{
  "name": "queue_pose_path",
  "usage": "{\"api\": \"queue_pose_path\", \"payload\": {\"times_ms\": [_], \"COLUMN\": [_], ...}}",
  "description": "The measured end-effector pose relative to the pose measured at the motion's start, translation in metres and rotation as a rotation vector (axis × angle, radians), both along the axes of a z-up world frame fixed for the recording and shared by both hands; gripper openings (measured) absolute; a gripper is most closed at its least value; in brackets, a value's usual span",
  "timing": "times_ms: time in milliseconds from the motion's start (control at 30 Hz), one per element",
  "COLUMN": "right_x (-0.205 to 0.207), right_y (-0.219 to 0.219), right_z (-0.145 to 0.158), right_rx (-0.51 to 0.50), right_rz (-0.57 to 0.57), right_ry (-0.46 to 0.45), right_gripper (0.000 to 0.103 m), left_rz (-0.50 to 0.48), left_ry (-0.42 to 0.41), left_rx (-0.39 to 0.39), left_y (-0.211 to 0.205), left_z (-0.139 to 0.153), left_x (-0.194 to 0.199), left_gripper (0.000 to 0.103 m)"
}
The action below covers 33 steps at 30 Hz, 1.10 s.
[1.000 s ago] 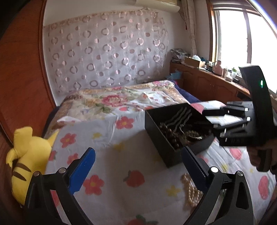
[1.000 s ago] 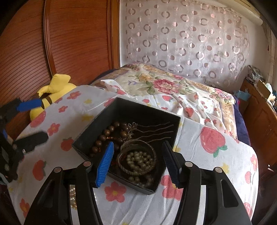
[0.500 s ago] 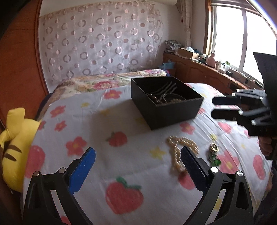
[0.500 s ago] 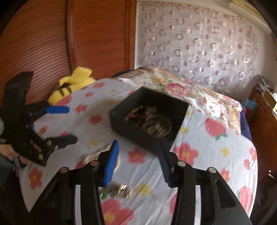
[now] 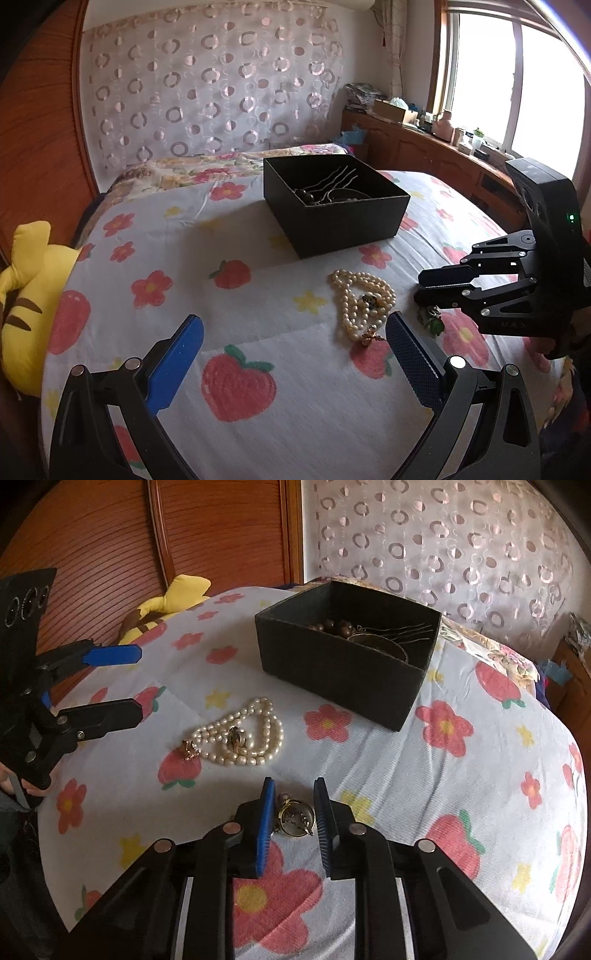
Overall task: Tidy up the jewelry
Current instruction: 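Move the right tool to the gold ring and close on it while the left tool grasps the small brooch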
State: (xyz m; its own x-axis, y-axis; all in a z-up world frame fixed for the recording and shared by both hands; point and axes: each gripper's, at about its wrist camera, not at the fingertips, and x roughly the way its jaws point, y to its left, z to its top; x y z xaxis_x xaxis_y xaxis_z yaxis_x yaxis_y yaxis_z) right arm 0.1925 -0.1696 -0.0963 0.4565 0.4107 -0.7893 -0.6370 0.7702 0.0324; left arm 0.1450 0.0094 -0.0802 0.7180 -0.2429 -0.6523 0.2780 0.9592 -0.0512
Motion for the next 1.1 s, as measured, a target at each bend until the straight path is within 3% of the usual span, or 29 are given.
{"api": "queue_pose_path", "payload": {"times_ms": [333,767,1100], "right_x": [0.001,-0.015,-0.049], "right_y": [-0.009,-0.045,-0.057], "right_z": [0.001,0.035,0.019], "right_rx": [0.034,0.134,0.143], "right_rz": [-0.004,-0.076,-0.130], "right_ry": [0.027,-0.048,-0.059], "right_gripper": [0.021,0.021,0.021], "left_rz": [-0.005,-0.043,-0.098], "left_ry": [-0.001,0.046,0.085], "left_rx": [0.003,0.037,0.076], "left_y": [-0.004,-0.018,-0.035], "left_z": [-0.001,-0.007,-0.013], "left_x": [-0.005,-0.005,-0.004], "left_gripper": [0.095,0.095,0.092]}}
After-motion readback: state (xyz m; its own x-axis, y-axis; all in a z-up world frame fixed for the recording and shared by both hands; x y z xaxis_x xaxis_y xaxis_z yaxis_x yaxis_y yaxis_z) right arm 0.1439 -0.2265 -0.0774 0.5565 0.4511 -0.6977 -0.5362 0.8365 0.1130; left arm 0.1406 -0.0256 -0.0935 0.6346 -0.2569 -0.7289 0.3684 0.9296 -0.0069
